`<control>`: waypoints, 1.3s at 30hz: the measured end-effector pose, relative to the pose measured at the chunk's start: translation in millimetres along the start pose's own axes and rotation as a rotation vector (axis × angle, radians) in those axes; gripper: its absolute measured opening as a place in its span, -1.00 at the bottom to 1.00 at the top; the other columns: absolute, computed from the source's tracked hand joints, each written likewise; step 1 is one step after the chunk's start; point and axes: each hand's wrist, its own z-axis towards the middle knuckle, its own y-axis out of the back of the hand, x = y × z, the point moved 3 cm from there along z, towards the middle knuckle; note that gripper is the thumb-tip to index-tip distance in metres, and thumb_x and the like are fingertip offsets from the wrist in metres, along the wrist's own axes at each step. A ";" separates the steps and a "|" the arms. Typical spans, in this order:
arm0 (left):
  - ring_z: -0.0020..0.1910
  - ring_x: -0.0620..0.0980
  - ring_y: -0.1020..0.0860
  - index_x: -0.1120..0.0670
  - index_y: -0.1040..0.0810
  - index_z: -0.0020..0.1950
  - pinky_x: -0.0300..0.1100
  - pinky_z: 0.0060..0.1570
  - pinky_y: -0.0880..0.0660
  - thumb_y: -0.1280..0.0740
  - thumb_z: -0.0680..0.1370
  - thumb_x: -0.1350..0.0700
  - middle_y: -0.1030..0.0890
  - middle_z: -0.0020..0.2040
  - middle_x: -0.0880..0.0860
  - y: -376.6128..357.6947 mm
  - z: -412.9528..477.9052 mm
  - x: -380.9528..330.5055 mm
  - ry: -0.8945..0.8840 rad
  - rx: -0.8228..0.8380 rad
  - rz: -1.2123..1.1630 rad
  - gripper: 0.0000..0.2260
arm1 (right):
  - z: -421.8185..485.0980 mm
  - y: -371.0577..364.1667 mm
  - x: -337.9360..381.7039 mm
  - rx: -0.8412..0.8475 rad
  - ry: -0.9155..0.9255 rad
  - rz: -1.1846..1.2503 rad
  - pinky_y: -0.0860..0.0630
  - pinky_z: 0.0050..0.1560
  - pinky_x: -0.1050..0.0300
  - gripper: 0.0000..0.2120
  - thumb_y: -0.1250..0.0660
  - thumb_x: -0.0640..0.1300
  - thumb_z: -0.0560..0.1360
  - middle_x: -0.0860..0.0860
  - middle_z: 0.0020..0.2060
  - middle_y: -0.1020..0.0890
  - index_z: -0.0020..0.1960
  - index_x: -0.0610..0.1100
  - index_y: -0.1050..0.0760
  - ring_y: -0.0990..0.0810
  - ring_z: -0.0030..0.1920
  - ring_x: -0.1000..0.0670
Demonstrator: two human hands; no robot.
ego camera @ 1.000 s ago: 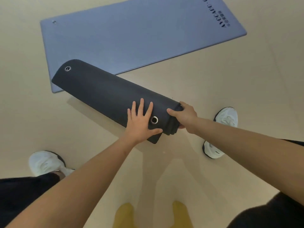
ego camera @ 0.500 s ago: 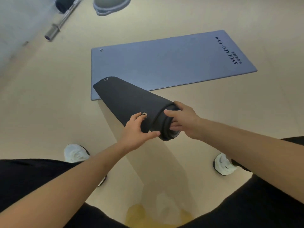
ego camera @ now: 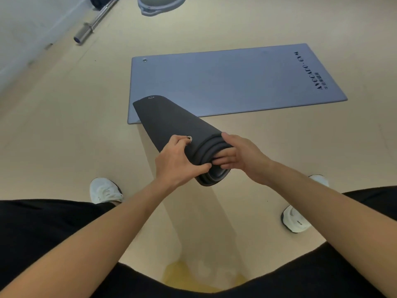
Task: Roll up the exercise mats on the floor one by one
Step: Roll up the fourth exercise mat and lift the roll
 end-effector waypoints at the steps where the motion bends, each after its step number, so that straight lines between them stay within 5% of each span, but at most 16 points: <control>1: 0.13 -0.19 -0.51 -0.01 -0.56 0.36 -0.26 -0.03 -0.35 -0.56 0.24 -0.34 -0.50 0.30 -0.20 3.4 2.4 -0.7 -0.007 -0.002 -0.007 -0.22 | 0.0 7.7 0.4 -0.021 0.015 -0.048 -0.65 0.11 -0.09 -0.55 -0.27 0.18 0.64 -0.16 -0.06 -0.76 0.32 -0.14 -0.48 -0.76 -0.05 -0.15; 4: 0.03 -0.21 -0.47 -0.01 -0.60 0.30 -0.27 -0.07 -0.35 -0.57 0.26 -0.34 -0.50 0.23 -0.20 13.8 10.2 -0.8 -0.026 -0.007 -0.022 -0.29 | 3.1 34.1 -4.5 -0.185 0.150 -0.364 -0.61 -0.07 0.07 -0.51 -0.36 0.23 0.57 -0.08 -0.16 -0.73 0.37 -0.04 -0.54 -0.72 -0.17 -0.04; 6: 0.01 -0.20 -0.48 -0.01 -0.62 0.26 -0.29 -0.11 -0.35 -0.57 0.26 -0.34 -0.48 0.17 -0.23 20.1 16.0 -0.7 -0.025 -0.013 -0.043 -0.33 | 10.2 45.0 -18.3 -0.278 0.202 -0.517 -0.52 -0.02 0.14 -0.43 -0.40 0.29 0.51 -0.02 -0.04 -0.65 0.44 0.07 -0.49 -0.65 -0.08 0.04; 9: -0.01 -0.20 -0.50 -0.05 -0.62 0.21 -0.41 -0.17 -0.30 -0.59 0.26 -0.32 -0.46 0.13 -0.25 30.5 25.6 0.9 0.007 -0.025 -0.093 -0.38 | 19.6 40.3 -38.6 -0.202 0.151 -0.386 -0.56 0.13 0.05 -0.23 -0.46 0.34 0.43 0.04 0.29 -0.50 0.56 0.28 -0.26 -0.61 0.16 0.01; 12: 0.02 -0.22 -0.53 -0.08 -0.60 0.17 -0.40 -0.17 -0.34 -0.60 0.26 -0.30 -0.48 0.15 -0.22 38.5 33.1 3.5 0.033 -0.035 -0.161 -0.42 | 28.1 18.8 -40.0 -0.078 0.178 -0.148 -0.61 0.15 -0.08 -0.29 -0.52 0.19 0.47 0.14 0.33 -0.54 0.51 0.41 -0.25 -0.61 0.28 0.00; 16: 0.12 -0.18 -0.51 -0.09 -0.53 0.21 -0.31 -0.09 -0.38 -0.60 0.30 -0.26 -0.43 0.25 -0.15 45.5 33.0 8.9 0.091 -0.055 -0.233 -0.43 | 35.4 -5.5 -20.7 -0.057 0.257 0.121 -0.69 0.01 -0.02 -0.38 -0.49 -0.22 0.54 -0.08 0.14 -0.71 0.49 0.19 -0.40 -0.71 0.15 -0.10; 20: 0.15 -0.03 -0.59 -0.07 -0.50 0.22 -0.18 -0.01 -0.59 -0.63 0.28 -0.21 -0.53 0.26 0.00 55.2 24.3 27.3 0.151 0.008 -0.447 -0.39 | 35.0 -18.4 -2.3 -0.037 0.272 0.133 -0.71 -0.04 -0.08 -0.36 -0.46 -0.35 0.52 -0.18 0.05 -0.74 0.50 0.09 -0.44 -0.74 0.05 -0.17; 23: 0.10 -0.03 -0.63 0.01 -0.50 0.25 -0.29 -0.24 -0.63 -0.62 0.34 -0.07 -0.58 0.24 0.01 68.9 9.9 31.4 0.180 0.009 -0.570 -0.44 | 30.7 -30.9 9.7 -0.031 0.291 0.095 -0.71 -0.03 -0.13 -0.34 -0.47 -0.36 0.51 -0.18 0.01 -0.75 0.53 0.02 -0.42 -0.75 0.02 -0.17; 27: 0.07 0.04 -0.68 0.00 -0.51 0.30 0.07 -0.24 -0.65 -0.59 0.38 -0.03 -0.63 0.20 -0.01 94.3 -8.4 20.7 0.195 -0.058 -0.676 -0.46 | 5.4 -37.4 29.3 -0.083 0.359 0.047 -0.72 -0.10 -0.11 -0.33 -0.51 -0.28 0.50 -0.15 -0.06 -0.76 0.54 0.01 -0.41 -0.76 -0.07 -0.14; 32: -0.07 0.03 -0.71 0.02 -0.51 0.33 0.07 -0.26 -0.68 -0.56 0.46 0.02 -0.62 0.19 -0.05 113.0 -24.7 8.3 0.174 -0.108 -0.660 -0.52 | -23.2 -35.3 43.8 -0.124 0.442 -0.040 -0.72 -0.17 0.00 -0.41 -0.52 -0.16 0.52 -0.08 -0.09 -0.77 0.51 0.04 -0.46 -0.77 -0.10 -0.07; 36: 0.10 -0.06 -0.67 -0.08 -0.55 0.30 0.06 0.02 -0.68 -0.55 0.36 -0.14 -0.62 0.23 -0.13 106.0 -13.5 4.1 0.180 -0.105 -0.609 -0.46 | -12.1 -24.9 41.2 -0.138 0.441 -0.051 -0.72 -0.11 -0.03 -0.49 -0.48 -0.11 0.56 0.05 0.10 -0.73 0.48 0.09 -0.49 -0.72 0.10 0.01; 39: 0.18 -0.14 -0.62 -0.08 -0.55 0.32 0.03 0.25 -0.59 -0.54 0.36 -0.16 -0.61 0.23 -0.20 99.0 9.2 -3.3 0.171 -0.091 -0.540 -0.44 | 8.0 -13.4 44.8 -0.136 0.430 -0.093 -0.72 -0.05 -0.01 -0.52 -0.44 -0.09 0.59 0.09 0.07 -0.73 0.48 0.15 -0.47 -0.73 0.07 0.04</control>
